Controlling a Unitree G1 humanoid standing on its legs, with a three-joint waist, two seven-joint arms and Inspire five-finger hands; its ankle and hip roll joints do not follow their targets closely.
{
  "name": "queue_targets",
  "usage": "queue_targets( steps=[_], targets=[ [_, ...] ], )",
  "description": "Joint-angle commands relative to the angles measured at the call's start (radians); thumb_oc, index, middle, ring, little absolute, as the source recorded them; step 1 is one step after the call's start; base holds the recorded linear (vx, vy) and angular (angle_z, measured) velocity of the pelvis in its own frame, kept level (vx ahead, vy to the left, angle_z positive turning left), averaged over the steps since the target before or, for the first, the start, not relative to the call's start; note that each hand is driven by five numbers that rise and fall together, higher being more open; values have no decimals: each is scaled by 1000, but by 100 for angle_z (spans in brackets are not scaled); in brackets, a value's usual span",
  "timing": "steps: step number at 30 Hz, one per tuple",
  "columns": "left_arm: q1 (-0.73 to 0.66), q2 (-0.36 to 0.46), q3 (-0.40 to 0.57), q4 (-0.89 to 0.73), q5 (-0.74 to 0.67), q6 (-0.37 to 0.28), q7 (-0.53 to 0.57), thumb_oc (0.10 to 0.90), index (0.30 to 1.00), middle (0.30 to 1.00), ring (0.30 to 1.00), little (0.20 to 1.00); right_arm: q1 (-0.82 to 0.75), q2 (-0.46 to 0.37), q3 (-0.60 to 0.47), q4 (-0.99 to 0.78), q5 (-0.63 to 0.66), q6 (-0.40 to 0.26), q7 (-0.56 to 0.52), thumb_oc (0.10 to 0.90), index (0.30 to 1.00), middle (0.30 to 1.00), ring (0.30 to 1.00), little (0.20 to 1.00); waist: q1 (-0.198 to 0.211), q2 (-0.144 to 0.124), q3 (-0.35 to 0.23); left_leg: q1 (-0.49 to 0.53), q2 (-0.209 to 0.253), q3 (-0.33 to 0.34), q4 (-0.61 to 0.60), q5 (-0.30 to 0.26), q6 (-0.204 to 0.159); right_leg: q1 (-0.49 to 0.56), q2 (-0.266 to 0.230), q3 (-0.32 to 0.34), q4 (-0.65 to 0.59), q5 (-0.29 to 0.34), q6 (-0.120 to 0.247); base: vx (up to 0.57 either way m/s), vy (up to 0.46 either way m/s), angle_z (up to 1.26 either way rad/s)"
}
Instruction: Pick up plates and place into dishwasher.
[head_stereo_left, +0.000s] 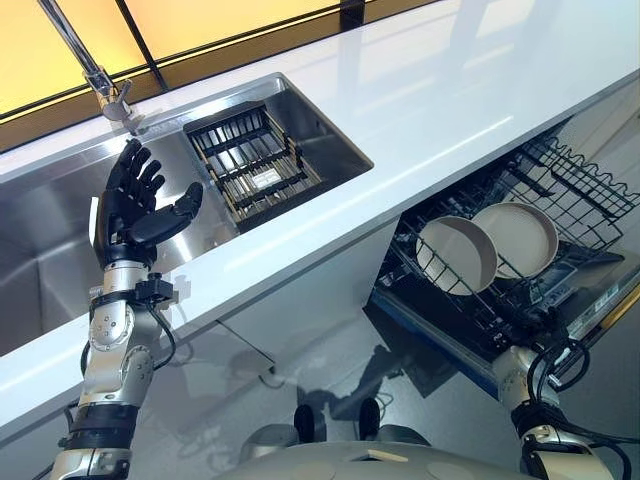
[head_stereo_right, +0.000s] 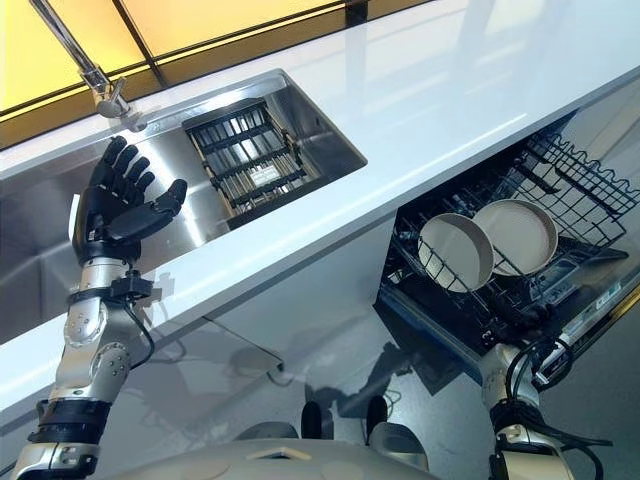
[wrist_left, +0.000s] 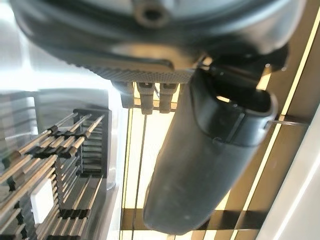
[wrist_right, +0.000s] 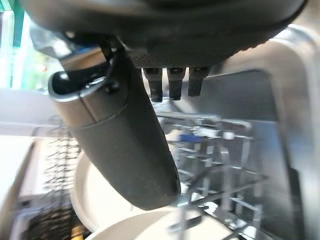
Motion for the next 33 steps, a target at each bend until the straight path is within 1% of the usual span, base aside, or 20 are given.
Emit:
queue_targets(
  steps=[1,4,6,8,10,13,16,17,18,22,24,27,30,33],
  targets=[
    [-77,66,5,-15,-6,-61,-2,800,900,900,900,900,-96,-100,-17,5,30,-46,57,800,900,900,900,900,8,-5,-38,-55,-34,-22,164,-160,16,-31,5,-44,234,-212,29,52,-22,0],
    [-76,69,4,-19,-8,-54,-8,800,900,900,900,900,-102,-106,-11,25,60,-21,152,800,900,900,900,900,14,-3,-29,-65,-39,-29,178,-160,12,-28,6,-45,223,-204,26,46,-19,2],
    [-74,71,4,-23,-4,-53,-10,800,900,900,900,900,-108,-111,-4,36,109,10,260,800,900,900,900,900,21,-3,-20,-72,-43,-33,179,-157,8,-26,9,-47,196,-189,25,42,-18,2],
    [-72,72,6,-28,2,-56,-9,800,900,900,900,900,-117,-120,7,44,125,12,348,800,900,900,900,900,26,-1,-12,-82,-45,-36,177,-153,5,-26,10,-48,179,-181,25,0,0,0],
    [-72,73,8,-33,3,-59,-9,800,900,900,900,900,-126,-125,17,36,139,0,390,800,900,900,900,900,31,1,-4,-95,-46,-42,178,-149,5,-37,9,-48,181,-181,24,-18,-8,3],
    [-80,80,7,-34,0,-60,-6,800,900,900,900,900,-135,-136,35,8,133,-37,426,800,900,900,900,900,34,6,12,-113,-43,-50,172,-135,3,-59,5,-53,201,-184,25,-20,-4,1],
    [-84,84,2,-38,6,-49,2,800,900,900,900,900,-142,-132,59,-51,124,-104,470,800,900,900,900,900,35,9,26,-107,-36,-64,138,-116,2,-64,1,-66,216,-190,26,21,2,1],
    [-84,84,2,-38,6,-49,2,800,900,900,900,900,-141,-131,60,-57,121,-108,474,800,900,900,900,900,34,9,26,-106,-36,-65,135,-114,1,-65,0,-67,218,-191,26,11,12,6],
    [-89,82,-3,-38,7,-52,7,800,900,900,900,900,-146,-129,79,-112,109,-130,465,800,900,900,900,900,33,10,34,-108,-33,-70,126,-109,1,-73,-3,-71,229,-195,25,-15,17,9],
    [-106,76,-16,-28,12,-60,10,800,900,900,900,900,-170,-120,119,-200,77,-189,468,800,900,900,900,900,30,12,51,-120,-30,-71,124,-102,4,-99,-16,-83,267,-207,24,-47,30,10],
    [-117,75,-26,-26,11,-57,8,800,900,900,900,900,-189,-111,146,-251,79,-201,501,800,900,900,900,900,33,9,58,-127,-31,-69,136,-105,7,-105,-22,-91,280,-208,24,-36,15,8],
    [-119,65,-35,-24,17,-57,3,800,900,900,900,900,-205,-102,177,-290,81,-202,557,800,900,900,900,900,38,3,59,-126,-36,-65,148,-110,9,-94,-25,-101,267,-201,22,4,9,10],
    [-130,52,-54,-16,26,-58,-1,800,900,900,900,900,-260,-91,226,-297,80,-186,599,800,900,900,900,900,49,-4,54,-122,-45,-63,160,-115,6,-66,-23,-109,227,-185,18,40,22,4],
    [-149,53,-75,-6,31,-59,-3,800,900,900,900,900,-332,-89,269,-278,69,-163,591,800,900,900,900,900,63,-6,48,-118,-50,-64,158,-112,2,-45,-19,-114,194,-173,16,49,29,3]
  ],
)
